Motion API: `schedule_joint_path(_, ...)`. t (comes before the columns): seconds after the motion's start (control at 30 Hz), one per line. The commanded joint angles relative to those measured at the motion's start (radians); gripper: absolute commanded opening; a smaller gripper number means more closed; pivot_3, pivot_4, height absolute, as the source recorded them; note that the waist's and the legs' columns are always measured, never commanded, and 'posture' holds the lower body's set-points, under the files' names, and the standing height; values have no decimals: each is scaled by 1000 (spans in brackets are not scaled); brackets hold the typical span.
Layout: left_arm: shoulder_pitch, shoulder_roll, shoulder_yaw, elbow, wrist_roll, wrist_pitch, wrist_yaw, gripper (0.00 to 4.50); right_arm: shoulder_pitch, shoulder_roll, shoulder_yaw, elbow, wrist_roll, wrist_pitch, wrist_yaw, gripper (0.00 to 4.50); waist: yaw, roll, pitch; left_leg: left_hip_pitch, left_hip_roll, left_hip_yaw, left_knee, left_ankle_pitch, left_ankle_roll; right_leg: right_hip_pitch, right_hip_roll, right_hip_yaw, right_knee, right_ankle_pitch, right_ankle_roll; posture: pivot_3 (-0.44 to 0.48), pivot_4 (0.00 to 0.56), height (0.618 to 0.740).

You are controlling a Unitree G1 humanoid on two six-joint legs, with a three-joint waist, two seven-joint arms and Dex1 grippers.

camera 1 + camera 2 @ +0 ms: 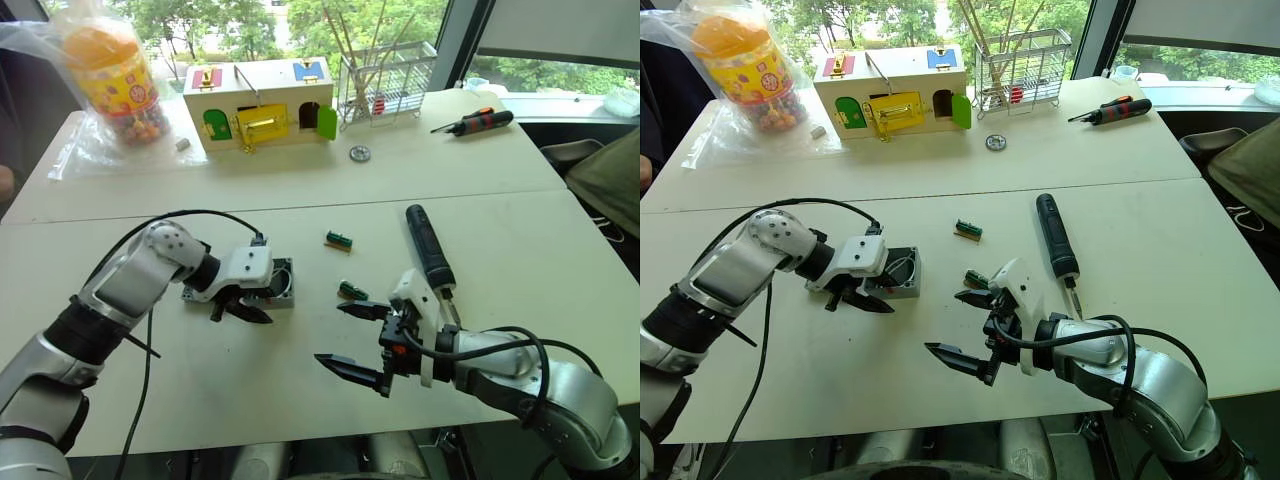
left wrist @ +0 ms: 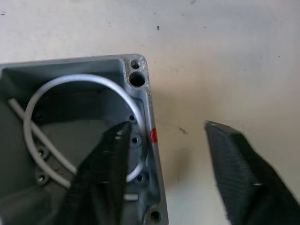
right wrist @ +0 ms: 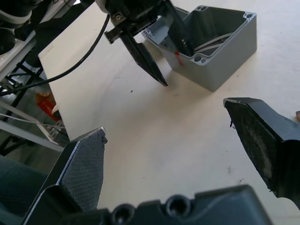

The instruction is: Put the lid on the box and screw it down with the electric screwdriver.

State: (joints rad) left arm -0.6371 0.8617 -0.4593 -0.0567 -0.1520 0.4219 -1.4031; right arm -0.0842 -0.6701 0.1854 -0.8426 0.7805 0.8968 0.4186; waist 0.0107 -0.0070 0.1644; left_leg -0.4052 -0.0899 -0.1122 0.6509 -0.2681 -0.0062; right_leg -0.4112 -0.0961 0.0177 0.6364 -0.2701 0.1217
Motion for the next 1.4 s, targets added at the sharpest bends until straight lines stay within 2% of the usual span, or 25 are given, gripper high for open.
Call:
schedule_joint_path(0.03, -22, -6, 6, 2, 22, -28, -26, 49, -3, 10, -14, -55, 4, -15, -2, 4500, 0, 0, 0, 0, 0, 0, 0, 0, 0, 0, 0, 0, 0, 0, 0, 0, 150, 740)
schedule_joint_path(0.2, -57, -19, 21, 33, 31, -117, -75, 49, 3, -11, -33, -65, 15, -1, 5, 4500, 3, 1, -1, 1, 0, 0, 1, 0, 0, 1, 0, 0, 1, 0, 0, 0, 150, 740)
schedule_joint_path(0.3, -118, -24, 19, 73, 15, -196, -183, 49, 16, -40, -61, -72, 33, 8, 24, 4500, 3, 0, 0, 0, -1, -1, 2, 0, 0, 1, 0, -1, 1, 0, 0, 0, 150, 740)
schedule_joint_path(0.4, -207, 20, -106, 152, -35, -344, -211, 49, 26, -66, -76, -66, 27, 4, 46, 4500, 2, 0, 0, 0, -1, -1, 2, 0, 0, 1, 0, -1, 1, 0, 0, 0, 150, 740)
schedule_joint_path(0.57, -337, 25, -301, 312, -69, -599, -211, 49, 31, -55, -81, -73, 19, 2, 23, 4500, -1, 0, 0, 0, 0, -1, 2, 0, 0, 1, 0, -1, 2, 0, 0, 0, 150, 740)
schedule_joint_path(0.83, -448, -40, -459, 505, -110, -831, -211, 49, 65, -25, -74, -95, 5, 1, -34, 4500, 2, 0, 0, -1, -1, -1, 6, 0, 1, 0, 0, -1, 5, 0, 1, 0, 150, 740)
schedule_joint_path(0.9, -463, -47, -486, 529, -121, -848, -211, 49, 66, -23, -75, -97, 5, 2, -38, 4500, -1, 0, 0, -2, -1, -1, 10, -1, 2, 0, 0, -1, 8, -1, 2, 0, 150, 740)
schedule_joint_path(1.0, -472, -50, -507, 543, -150, -850, -211, 915, 61, -22, -73, -98, 6, 7, -42, 4500, -3, 0, 0, -2, -2, 0, 11, -1, 2, 0, 0, 0, 10, -2, 3, 0, 150, 740)
schedule_joint_path(1.1, -472, -38, -489, 549, -134, -832, -211, 2260, 56, -30, -71, -99, 11, 11, -34, 4500, -3, 0, 0, -2, -2, -1, 11, -1, 3, 0, 0, -1, 10, -2, 4, 0, 150, 740)
schedule_joint_path(1.23, -515, 35, -444, 524, -135, -766, -211, 2260, 28, -43, -78, -95, 43, 19, -1, 4500, -8, -1, 0, -2, -2, -1, 12, -1, 3, 0, 0, -1, 11, -2, 4, 0, 150, 740)
schedule_joint_path(1.37, -555, 145, -324, 432, -242, -520, -211, 2260, -59, -41, -125, -58, 149, 41, 37, 4500, -24, -4, 2, -2, -2, -2, 12, -1, 3, -1, 1, -1, 12, -2, 4, 0, 150, 740)
schedule_joint_path(1.4, -535, 188, -258, 389, -288, -402, -211, 2260, -96, -37, -120, -38, 158, 42, 52, 4500, -27, -4, 2, -2, -2, -2, 12, -2, 3, -1, 1, -1, 12, -3, 5, 0, 150, 740)
